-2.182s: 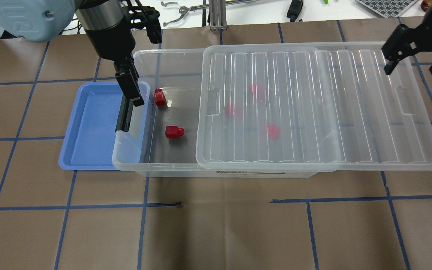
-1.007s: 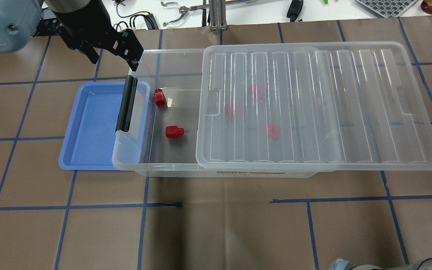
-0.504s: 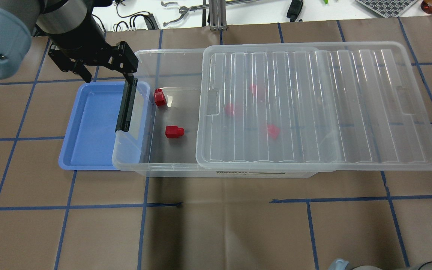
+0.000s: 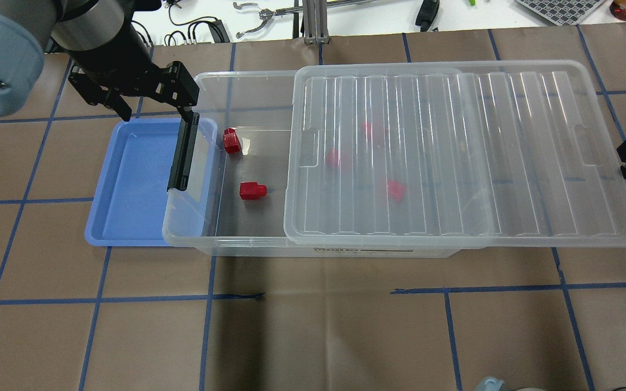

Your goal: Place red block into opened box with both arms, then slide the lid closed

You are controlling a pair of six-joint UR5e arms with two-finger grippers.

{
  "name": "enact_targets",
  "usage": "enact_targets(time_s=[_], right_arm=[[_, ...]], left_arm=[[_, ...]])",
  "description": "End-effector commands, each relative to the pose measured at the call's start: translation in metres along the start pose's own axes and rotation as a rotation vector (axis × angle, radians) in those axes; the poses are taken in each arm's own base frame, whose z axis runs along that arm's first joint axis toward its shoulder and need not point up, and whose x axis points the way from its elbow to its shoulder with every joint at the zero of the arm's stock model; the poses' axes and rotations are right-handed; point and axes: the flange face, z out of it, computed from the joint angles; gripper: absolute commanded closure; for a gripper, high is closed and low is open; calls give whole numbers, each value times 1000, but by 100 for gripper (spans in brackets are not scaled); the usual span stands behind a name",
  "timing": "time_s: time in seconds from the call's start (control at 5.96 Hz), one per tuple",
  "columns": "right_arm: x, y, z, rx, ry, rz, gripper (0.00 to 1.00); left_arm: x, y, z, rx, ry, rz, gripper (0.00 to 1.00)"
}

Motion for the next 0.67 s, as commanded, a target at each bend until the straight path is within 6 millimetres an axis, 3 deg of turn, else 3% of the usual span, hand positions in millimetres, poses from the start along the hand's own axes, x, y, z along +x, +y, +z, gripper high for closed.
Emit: enact_targets(time_s=[0.0, 0.17, 0.5], right_arm=[[-9, 0, 0, 2, -9, -13, 0], [-30, -2, -5, 16, -15, -47, 0], [-40, -1, -8, 20, -12, -65, 0]], left_arm=[[-1, 0, 0, 1, 0, -2, 2], [-1, 0, 0, 1, 0, -3, 2], [-1, 0, 0, 1, 0, -3, 2]])
